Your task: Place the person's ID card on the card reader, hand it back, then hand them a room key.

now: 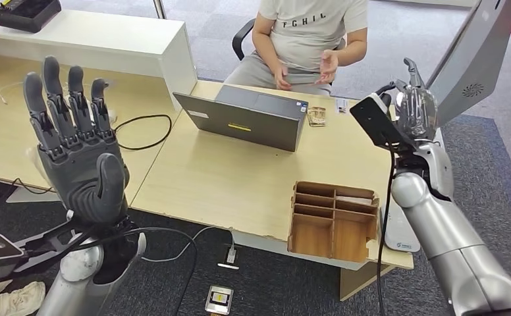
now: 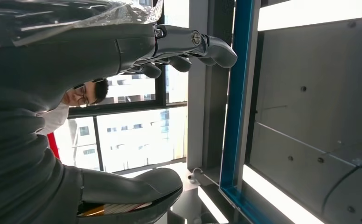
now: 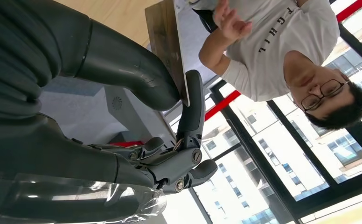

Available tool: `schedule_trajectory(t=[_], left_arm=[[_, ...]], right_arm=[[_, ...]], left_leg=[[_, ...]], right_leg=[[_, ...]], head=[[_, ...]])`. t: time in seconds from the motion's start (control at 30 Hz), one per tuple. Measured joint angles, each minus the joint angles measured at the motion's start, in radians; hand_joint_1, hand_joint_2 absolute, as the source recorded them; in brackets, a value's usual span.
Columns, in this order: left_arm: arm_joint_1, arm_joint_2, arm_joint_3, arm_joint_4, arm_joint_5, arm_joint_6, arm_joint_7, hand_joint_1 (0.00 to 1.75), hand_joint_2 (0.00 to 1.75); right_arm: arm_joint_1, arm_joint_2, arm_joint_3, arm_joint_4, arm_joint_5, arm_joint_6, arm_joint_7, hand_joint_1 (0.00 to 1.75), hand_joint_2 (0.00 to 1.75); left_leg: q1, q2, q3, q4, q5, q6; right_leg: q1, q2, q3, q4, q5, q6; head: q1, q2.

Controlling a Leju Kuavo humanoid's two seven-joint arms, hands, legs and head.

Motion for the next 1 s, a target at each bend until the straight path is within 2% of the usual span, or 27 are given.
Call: schedule_trajectory(t=[0.37,1.0], left_arm=[[0.002,0.0,-0.001,0.0,0.001,0.004,-0.004,0.0,1.75],[-0.019,0.0,-0.013,0.006,0.034,0.009,0.016,0.0,1.75]], right_arm=[[-0.093,0.033,0.029,0.138,0.056,-0.009,0.053,1.75,1.75],[-0.116,0.035,0.065,0.201,0.107,-0.006,0.101,1.75,1.75]], left_leg=[[0.0,0.0,0.0,0.0,0.0,0.0],[0.0,0.0,0.001,0.0,0.0,0.0]], right_leg=[[0.0,0.0,0.0,0.0,0.0,0.0],[0.0,0.0,0.0,0.0,0.0,0.0]], head=[[0.0,0.0],[0.0,0.0]])
